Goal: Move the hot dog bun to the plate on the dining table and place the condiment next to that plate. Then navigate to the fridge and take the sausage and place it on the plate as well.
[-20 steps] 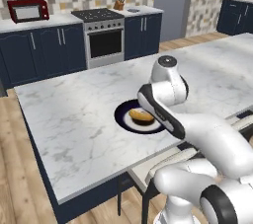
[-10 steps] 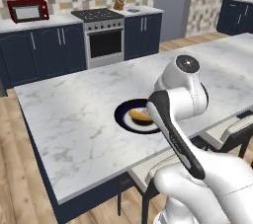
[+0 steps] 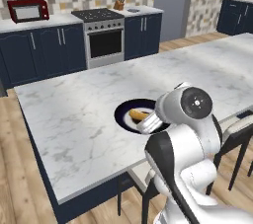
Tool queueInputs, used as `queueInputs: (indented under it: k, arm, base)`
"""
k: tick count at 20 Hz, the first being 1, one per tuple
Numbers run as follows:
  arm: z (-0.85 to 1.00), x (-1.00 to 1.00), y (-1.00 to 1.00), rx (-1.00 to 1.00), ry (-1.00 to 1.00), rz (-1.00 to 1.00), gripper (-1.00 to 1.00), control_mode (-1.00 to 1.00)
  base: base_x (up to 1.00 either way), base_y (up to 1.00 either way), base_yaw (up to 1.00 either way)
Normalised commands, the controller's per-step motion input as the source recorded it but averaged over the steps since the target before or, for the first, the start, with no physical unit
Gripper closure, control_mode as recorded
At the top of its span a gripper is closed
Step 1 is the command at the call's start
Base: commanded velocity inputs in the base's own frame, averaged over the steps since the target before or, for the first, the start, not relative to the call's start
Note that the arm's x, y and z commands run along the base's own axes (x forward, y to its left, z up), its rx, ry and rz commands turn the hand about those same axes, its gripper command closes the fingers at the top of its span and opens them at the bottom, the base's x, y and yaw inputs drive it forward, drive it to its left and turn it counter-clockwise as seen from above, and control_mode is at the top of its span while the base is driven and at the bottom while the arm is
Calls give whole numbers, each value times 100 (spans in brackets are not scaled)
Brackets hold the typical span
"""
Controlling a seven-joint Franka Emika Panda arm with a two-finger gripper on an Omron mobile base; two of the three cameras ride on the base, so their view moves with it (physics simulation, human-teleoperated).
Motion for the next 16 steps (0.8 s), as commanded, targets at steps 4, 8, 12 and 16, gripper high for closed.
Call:
queueInputs:
  k: [4,8,12,16]
  arm:
    - [41,-100,-5,13,-38,-4,-100,-100]
    - [56,-100,-27,26,-28,0,-100,-100]
    - [22,-96,-57,35,-19,0,-100,-100]
    - [-1,-46,-54,35,-6,0,-100,-100]
  base:
    - [0,0,0]
    - [0,0,0]
    - [0,0,0]
    - [0,0,0]
